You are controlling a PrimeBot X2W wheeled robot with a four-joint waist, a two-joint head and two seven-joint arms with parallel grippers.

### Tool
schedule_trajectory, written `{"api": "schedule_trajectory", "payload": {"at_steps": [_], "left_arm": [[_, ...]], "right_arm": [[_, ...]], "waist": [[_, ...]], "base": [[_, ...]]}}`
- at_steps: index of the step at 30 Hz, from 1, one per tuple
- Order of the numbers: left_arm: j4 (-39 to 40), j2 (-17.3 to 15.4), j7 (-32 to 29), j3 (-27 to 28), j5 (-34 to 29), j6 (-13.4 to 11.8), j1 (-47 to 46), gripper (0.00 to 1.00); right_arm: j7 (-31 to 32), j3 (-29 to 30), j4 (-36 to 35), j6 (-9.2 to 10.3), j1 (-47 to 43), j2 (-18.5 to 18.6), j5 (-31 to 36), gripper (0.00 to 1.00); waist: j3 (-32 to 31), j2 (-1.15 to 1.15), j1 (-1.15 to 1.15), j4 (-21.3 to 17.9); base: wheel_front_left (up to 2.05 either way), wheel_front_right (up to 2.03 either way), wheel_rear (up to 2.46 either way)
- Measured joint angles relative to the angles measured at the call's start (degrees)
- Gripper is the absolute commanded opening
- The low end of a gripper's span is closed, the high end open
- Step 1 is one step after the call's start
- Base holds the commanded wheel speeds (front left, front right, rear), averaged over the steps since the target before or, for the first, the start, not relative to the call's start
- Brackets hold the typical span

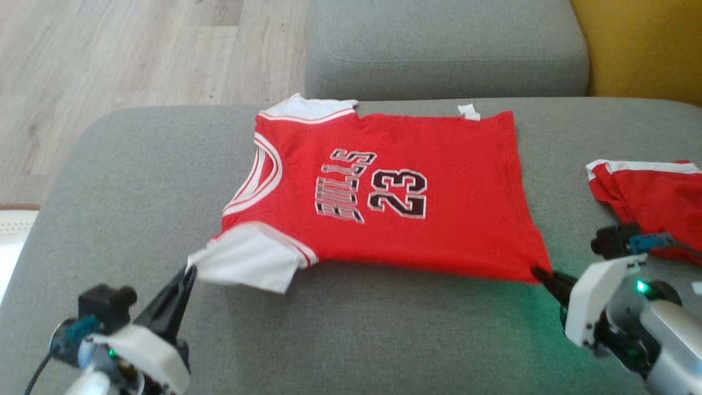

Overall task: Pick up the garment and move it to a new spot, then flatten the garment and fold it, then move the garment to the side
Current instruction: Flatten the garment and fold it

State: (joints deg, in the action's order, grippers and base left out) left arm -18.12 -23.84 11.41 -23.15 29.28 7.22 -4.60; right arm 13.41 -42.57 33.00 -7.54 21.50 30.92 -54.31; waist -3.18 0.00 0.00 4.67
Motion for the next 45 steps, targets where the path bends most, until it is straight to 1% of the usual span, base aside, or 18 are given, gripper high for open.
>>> {"api": "schedule_trajectory", "payload": {"at_steps": [7,9,13,16,19,22,28,36,45], "left_arm": [[8.7,-5.1,-4.2,-1.1,-1.9,-1.4,6.8,0.00],[10.5,-5.9,-5.1,-1.1,-2.1,-1.8,7.5,0.00],[11.8,-7.8,-7.1,-1.8,-4.4,-2.3,6.4,0.00],[11.3,-8.3,-8.6,-2.3,-5.8,-2.2,2.7,0.00],[9.3,-8.4,-9.4,-2.6,-6.8,-2.0,-3.6,0.00],[6.5,-8.7,-9.8,-3.7,-8.2,-1.1,-10.2,0.00],[-0.5,-8.5,-10.3,-7.3,-9.1,-0.1,-20.8,0.00],[-10.9,-6.9,-9.0,-12.6,-9.1,0.3,-32.0,0.00],[-20.7,-4.6,-5.3,-19.2,-7.3,0.3,-40.2,0.00]], "right_arm": [[6.1,0.0,-6.6,0.00,-4.9,3.5,-2.4,0.00],[7.4,0.7,-8.0,0.00,-5.5,4.2,-2.6,0.00],[10.4,2.6,-9.7,0.00,-5.3,4.5,-2.0,0.00],[14.2,3.4,-10.4,0.00,-3.6,4.6,-1.1,0.00],[17.0,5.0,-10.6,0.00,-0.2,4.2,-0.4,0.00],[19.7,6.4,-10.3,0.00,3.6,3.4,0.4,0.00],[23.3,7.7,-7.6,0.00,8.5,0.5,2.9,0.00],[25.1,9.3,-3.2,0.00,14.2,-2.2,5.0,0.00],[25.2,9.3,-0.9,0.00,17.0,-3.6,6.5,0.00]], "waist": [[0.0,0.00,0.00,-0.1],[0.5,0.00,0.00,-0.2],[1.9,0.00,0.00,-0.4],[3.7,0.00,0.00,-0.6],[5.9,0.00,0.00,-1.0],[8.0,0.00,0.00,-1.3],[11.8,0.00,0.00,-2.2],[15.7,0.00,0.00,-3.4],[18.1,0.00,0.00,-4.2]], "base": [[0.00,0.00,0.00],[0.00,0.00,0.00],[0.00,0.00,0.00],[0.00,0.00,0.00],[0.00,0.00,0.00],[0.00,0.00,0.00],[0.00,0.00,0.00],[0.00,0.00,0.00],[0.00,0.00,0.00]]}}
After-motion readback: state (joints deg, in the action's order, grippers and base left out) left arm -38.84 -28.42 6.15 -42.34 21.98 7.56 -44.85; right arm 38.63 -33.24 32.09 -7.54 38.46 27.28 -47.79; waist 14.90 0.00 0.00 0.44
